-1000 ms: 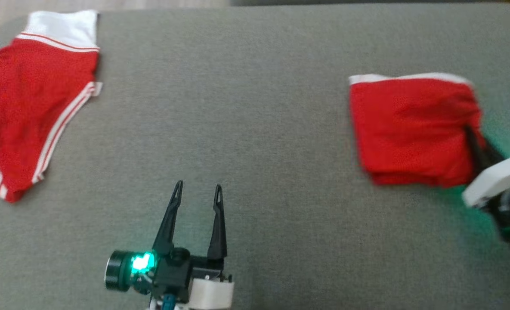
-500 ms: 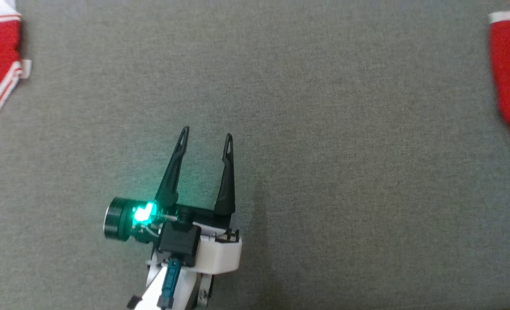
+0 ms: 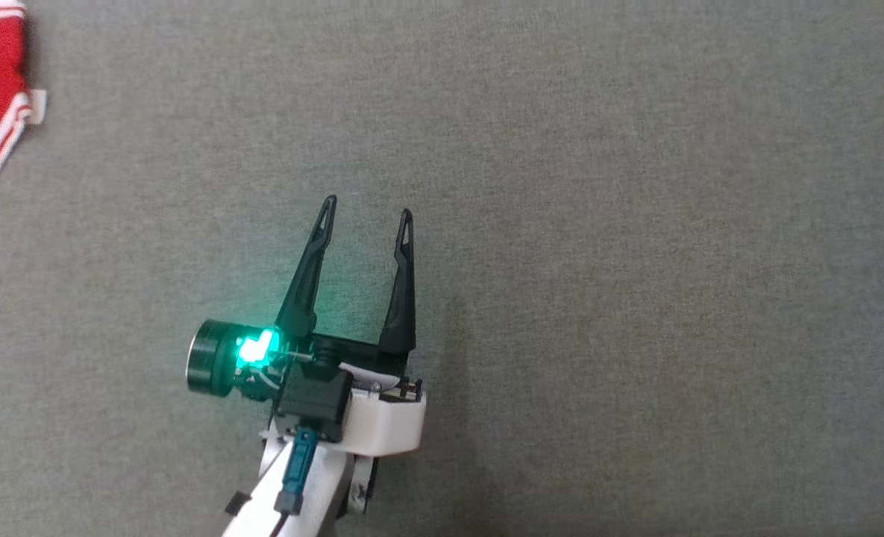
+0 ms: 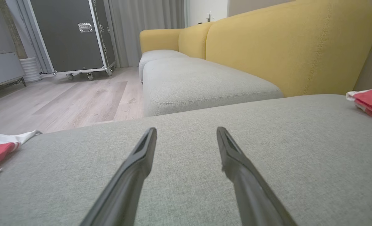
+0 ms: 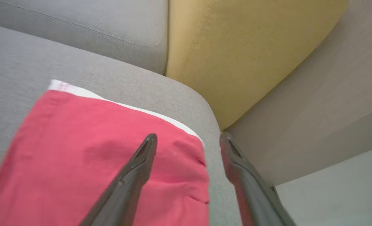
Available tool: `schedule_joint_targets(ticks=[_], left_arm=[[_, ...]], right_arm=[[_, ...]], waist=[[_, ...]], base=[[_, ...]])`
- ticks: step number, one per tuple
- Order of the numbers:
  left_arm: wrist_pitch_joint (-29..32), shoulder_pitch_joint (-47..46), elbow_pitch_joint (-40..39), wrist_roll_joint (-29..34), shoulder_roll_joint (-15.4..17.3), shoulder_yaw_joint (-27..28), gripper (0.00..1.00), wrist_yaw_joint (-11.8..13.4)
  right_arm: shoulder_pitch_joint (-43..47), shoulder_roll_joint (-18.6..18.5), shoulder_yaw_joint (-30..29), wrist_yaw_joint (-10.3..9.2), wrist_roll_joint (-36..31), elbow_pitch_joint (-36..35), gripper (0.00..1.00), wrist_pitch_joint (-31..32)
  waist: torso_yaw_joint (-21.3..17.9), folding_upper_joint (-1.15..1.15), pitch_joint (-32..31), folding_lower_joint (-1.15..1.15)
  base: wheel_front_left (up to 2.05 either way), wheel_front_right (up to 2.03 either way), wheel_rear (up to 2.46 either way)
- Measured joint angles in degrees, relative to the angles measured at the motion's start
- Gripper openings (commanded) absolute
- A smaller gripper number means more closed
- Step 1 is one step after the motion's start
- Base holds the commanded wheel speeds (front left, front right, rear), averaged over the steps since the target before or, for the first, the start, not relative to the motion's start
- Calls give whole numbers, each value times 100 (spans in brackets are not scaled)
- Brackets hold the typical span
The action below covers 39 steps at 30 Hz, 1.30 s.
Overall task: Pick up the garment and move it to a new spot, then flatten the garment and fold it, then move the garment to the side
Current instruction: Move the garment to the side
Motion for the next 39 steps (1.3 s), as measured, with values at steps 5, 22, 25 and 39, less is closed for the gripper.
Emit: schedule_joint_targets(ticks=[5,22,25,39], left_arm=[[0,93,129,-263,-2,16,100,0],[1,1759,332,-464,1,838,100,-160],[2,1920,341,-456,5,944,100,-278],[2,2604,52,-266,15,1291,100,-558]], right_arm=[[-22,793,-14,0,-396,-57,100,-130],[3215,3789,-1014,0,-913,-2590,100,-240],[3737,4107,-1383,0,-1230,-3065,100,-242],[5279,4759,-1931,0,-1917,-3843,100,-246]], waist=[[37,0,-347,0],[256,0,-2532,-2],[330,0,-2802,-2],[472,1,-3409,-1]], base=[[0,0,0],[0,0,0],[0,0,0],[0,0,0]])
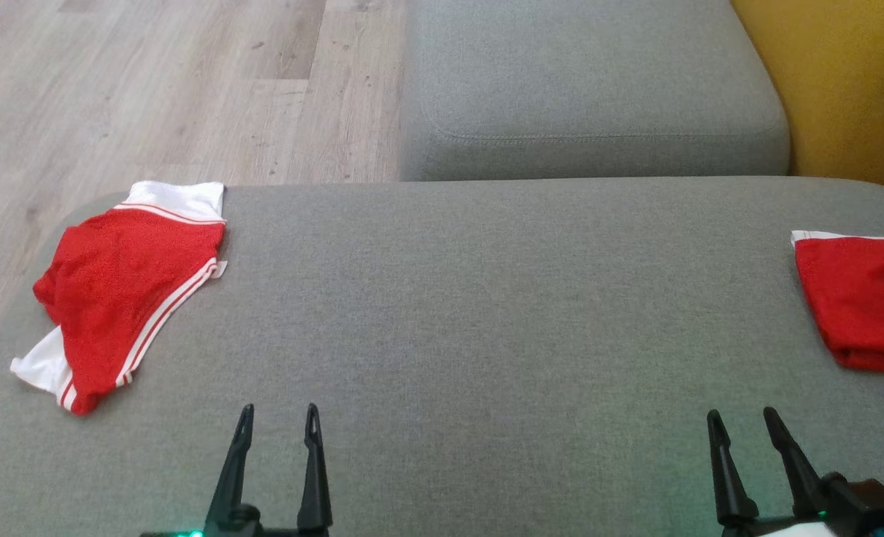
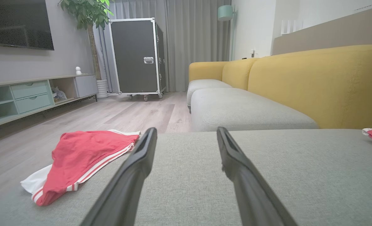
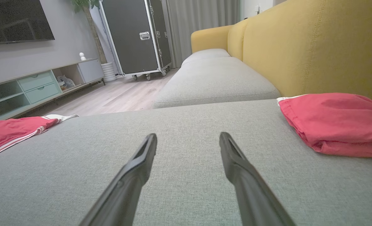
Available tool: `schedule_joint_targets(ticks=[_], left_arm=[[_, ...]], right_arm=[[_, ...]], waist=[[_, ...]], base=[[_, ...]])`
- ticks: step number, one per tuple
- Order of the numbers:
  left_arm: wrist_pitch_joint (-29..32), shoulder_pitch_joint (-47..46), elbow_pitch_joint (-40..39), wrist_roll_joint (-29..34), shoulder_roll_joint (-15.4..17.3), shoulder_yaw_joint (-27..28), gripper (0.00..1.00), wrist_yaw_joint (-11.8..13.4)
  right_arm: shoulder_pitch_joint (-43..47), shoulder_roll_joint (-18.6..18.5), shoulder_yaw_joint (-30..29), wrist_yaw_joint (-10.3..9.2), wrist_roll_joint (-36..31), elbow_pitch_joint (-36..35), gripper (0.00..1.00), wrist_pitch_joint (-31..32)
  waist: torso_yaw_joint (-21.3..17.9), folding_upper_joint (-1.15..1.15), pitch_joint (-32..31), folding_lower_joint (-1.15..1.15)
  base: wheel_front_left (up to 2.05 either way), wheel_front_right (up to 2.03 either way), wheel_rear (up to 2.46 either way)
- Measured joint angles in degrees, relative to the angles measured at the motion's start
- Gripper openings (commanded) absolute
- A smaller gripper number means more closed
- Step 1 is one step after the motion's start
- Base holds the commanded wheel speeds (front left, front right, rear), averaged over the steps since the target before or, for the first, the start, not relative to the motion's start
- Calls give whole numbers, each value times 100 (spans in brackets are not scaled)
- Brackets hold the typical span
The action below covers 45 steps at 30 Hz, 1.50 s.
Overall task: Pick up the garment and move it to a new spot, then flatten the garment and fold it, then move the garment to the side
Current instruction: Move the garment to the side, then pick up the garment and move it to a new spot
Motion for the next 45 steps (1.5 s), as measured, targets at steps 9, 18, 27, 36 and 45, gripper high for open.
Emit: schedule_joint_targets(ticks=[9,18,27,36,45], left_arm=[[0,21,16,111,-1,21,100,-98],[0,88,77,111,-1,20,100,-151],[0,88,92,102,-1,31,100,-175],[0,86,159,124,-1,94,100,-193],[0,87,155,149,0,369,100,-148]], right_arm=[[7,31,-8,0,-53,-18,100,0],[8,34,11,0,-56,-16,100,0],[8,24,79,0,-55,-8,100,0],[31,-49,188,0,-7,18,100,1],[20,-10,321,0,-2,56,100,1]], waist=[[-39,0,-96,1],[-10,0,-110,1],[29,0,-91,1],[524,0,-35,1],[1461,0,38,1]], base=[[0,0,0],[0,0,0],[0,0,0],[0,0,0],[0,0,0]])
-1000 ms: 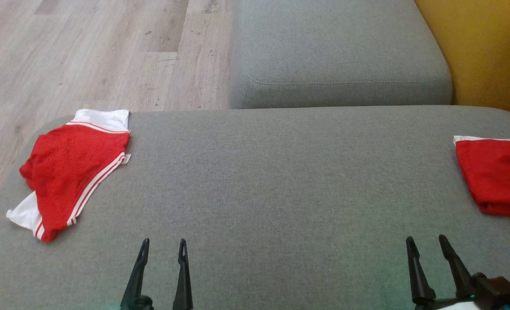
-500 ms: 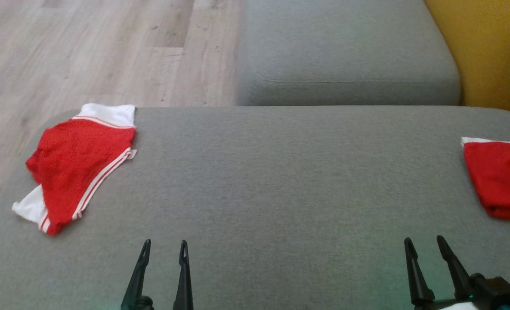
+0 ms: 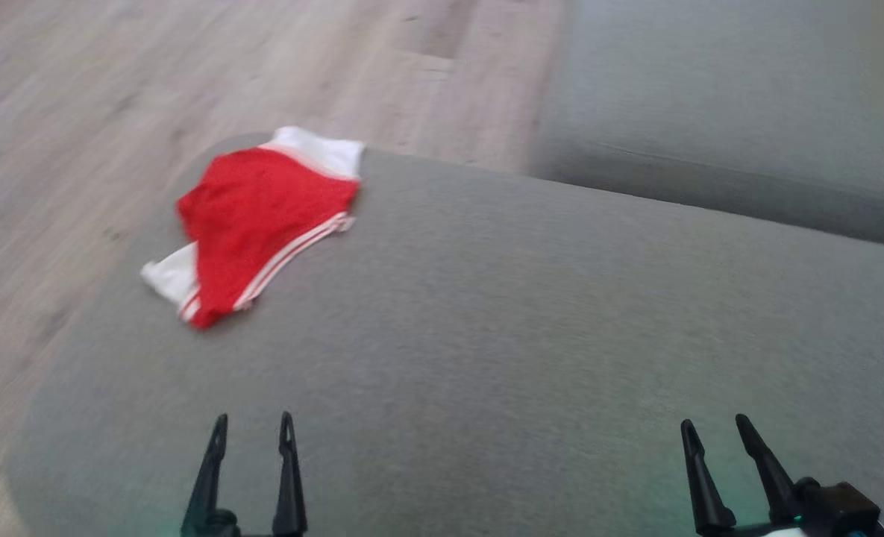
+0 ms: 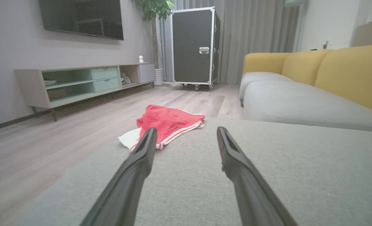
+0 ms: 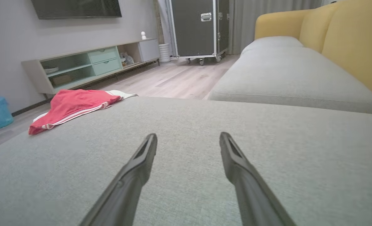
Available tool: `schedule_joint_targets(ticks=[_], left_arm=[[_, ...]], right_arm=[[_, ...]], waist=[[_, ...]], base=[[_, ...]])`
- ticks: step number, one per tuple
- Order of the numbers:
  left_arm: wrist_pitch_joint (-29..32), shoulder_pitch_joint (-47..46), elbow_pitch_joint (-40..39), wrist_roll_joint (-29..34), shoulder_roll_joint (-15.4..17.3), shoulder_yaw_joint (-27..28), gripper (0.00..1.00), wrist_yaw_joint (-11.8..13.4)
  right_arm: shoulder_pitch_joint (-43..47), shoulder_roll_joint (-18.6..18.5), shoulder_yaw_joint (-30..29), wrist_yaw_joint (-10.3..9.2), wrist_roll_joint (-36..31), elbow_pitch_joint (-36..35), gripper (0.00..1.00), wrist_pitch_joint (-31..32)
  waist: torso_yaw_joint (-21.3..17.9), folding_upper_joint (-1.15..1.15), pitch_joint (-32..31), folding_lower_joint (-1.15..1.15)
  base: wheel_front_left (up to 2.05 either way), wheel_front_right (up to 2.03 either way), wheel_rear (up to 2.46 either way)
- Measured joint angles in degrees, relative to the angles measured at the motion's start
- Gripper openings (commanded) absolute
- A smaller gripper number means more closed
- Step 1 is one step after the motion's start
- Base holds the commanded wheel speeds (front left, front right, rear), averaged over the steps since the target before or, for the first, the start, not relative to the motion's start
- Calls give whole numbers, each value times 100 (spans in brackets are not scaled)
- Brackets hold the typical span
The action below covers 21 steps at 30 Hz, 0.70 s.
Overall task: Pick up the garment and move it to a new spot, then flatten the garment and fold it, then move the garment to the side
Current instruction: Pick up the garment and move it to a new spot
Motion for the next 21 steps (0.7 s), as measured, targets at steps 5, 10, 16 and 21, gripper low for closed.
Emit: schedule_joint_targets(ticks=[5,10,16,21], left_arm=[[0,1,-94,-3,1,102,100,7],[0,-3,-175,-151,1,276,100,110],[0,-633,-165,-40,21,464,100,-42],[-1,-2076,219,-20,33,577,100,-252]], right_arm=[[-10,-7,57,0,38,24,100,0],[-99,-53,140,0,73,29,100,0],[-125,-619,180,0,99,-46,100,0],[-519,-1324,179,0,101,-274,100,0]], waist=[[497,0,56,0],[734,0,198,0],[969,0,598,0],[969,0,1197,1]], base=[[0,0,0],[0,0,0],[0,0,0],[0,0,0]])
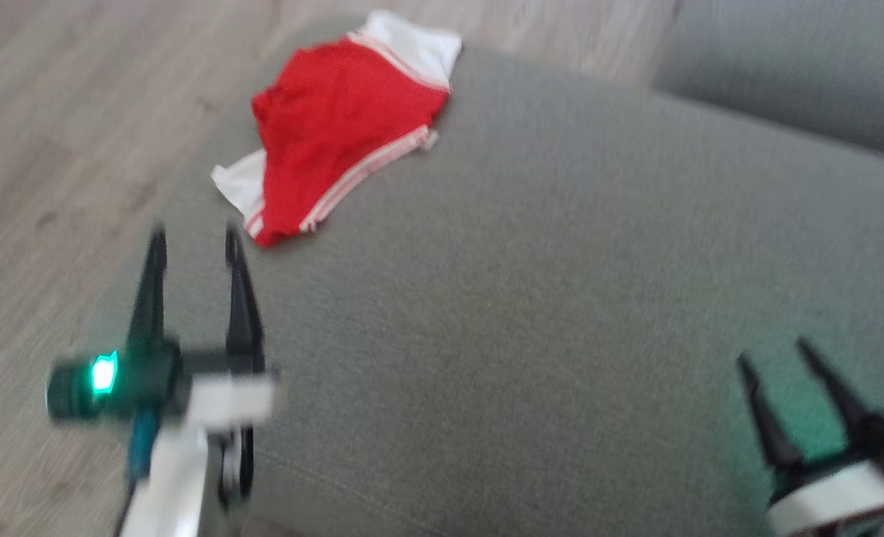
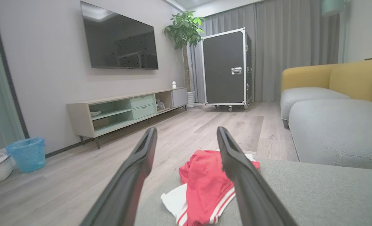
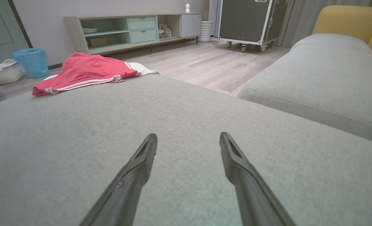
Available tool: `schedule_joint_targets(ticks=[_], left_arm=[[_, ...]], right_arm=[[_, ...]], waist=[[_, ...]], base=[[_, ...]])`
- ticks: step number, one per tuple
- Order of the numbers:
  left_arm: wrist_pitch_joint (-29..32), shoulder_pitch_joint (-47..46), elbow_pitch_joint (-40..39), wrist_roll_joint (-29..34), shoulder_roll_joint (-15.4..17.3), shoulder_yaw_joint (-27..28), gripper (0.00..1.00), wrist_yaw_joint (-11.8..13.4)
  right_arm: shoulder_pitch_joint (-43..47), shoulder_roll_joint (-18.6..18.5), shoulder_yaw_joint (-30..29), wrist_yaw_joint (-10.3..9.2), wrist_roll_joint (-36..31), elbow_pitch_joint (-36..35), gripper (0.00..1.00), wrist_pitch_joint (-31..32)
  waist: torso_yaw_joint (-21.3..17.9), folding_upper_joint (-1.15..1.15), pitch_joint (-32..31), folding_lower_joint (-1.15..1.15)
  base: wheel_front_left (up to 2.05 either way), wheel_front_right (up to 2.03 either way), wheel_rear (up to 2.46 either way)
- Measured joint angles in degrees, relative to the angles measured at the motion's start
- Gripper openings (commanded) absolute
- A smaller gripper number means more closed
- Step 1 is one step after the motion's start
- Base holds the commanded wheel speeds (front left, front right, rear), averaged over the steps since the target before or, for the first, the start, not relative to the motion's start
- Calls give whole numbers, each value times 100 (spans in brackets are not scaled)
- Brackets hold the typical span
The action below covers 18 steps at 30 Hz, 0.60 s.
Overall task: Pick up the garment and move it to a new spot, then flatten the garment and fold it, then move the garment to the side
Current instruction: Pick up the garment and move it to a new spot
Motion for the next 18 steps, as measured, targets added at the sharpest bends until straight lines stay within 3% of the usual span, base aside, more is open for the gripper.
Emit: schedule_joint_targets(ticks=[5,11,18], left_arm=[[12,-1572,1267,14,1,19,100,-185],[560,-3422,2982,-193,-19,98,100,-360],[789,-4820,4704,-503,56,374,100,-508]], right_arm=[[-426,-686,-8,0,108,-258,100,-1],[-720,-1569,-5,0,274,-616,100,-1],[-1200,-2152,-89,0,486,-1015,100,0]], waist=[[-98,0,683,1],[-259,0,1493,1],[-563,0,2313,1]], base=[[0,0,0],[0,0,0],[0,0,0]])
